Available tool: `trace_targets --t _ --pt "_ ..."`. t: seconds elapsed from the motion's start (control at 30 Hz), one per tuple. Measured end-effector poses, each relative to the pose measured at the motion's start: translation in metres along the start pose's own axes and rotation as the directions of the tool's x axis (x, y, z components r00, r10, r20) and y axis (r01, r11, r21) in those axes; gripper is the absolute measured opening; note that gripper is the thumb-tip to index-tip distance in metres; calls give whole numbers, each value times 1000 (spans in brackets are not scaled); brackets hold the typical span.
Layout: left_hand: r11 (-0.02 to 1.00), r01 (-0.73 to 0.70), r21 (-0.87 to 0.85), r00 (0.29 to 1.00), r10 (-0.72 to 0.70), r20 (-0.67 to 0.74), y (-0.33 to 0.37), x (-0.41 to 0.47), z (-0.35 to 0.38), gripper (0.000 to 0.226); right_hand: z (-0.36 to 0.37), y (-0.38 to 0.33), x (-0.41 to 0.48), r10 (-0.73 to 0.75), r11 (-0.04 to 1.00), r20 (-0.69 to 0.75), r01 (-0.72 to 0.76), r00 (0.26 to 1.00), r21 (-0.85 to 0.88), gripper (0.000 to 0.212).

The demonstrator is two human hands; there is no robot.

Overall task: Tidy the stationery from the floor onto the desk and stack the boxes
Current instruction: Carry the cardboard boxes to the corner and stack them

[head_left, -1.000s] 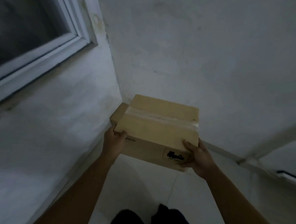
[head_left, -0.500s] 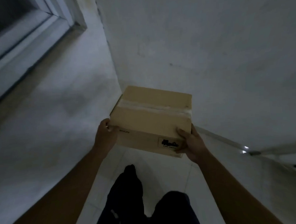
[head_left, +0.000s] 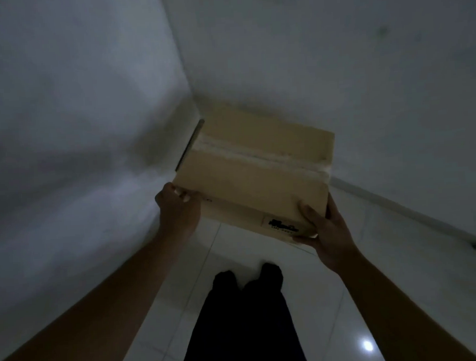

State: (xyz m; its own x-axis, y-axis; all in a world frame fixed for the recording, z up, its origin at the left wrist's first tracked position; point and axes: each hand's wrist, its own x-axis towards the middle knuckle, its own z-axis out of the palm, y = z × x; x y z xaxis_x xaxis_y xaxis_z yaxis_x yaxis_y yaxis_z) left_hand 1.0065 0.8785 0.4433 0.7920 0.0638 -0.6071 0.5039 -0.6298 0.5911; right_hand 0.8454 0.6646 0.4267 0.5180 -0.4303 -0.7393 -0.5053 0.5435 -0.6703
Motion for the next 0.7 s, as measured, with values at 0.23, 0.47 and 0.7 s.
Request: trace_targets --t 0.23,0.47,0.7 --pt "999 -30 -18 987 32 158 -54 100 63 6 25 70 120 -70 997 -14 70 997 -28 56" --pt "992 -4 -127 961 39 274 -60 147 90 75 52 93 187 -52 997 26 53 998 -60 59" --pt "997 31 75 970 -48 239 -54 187 79 68 97 93 225 -35 927 -84 1 996 -376 75"
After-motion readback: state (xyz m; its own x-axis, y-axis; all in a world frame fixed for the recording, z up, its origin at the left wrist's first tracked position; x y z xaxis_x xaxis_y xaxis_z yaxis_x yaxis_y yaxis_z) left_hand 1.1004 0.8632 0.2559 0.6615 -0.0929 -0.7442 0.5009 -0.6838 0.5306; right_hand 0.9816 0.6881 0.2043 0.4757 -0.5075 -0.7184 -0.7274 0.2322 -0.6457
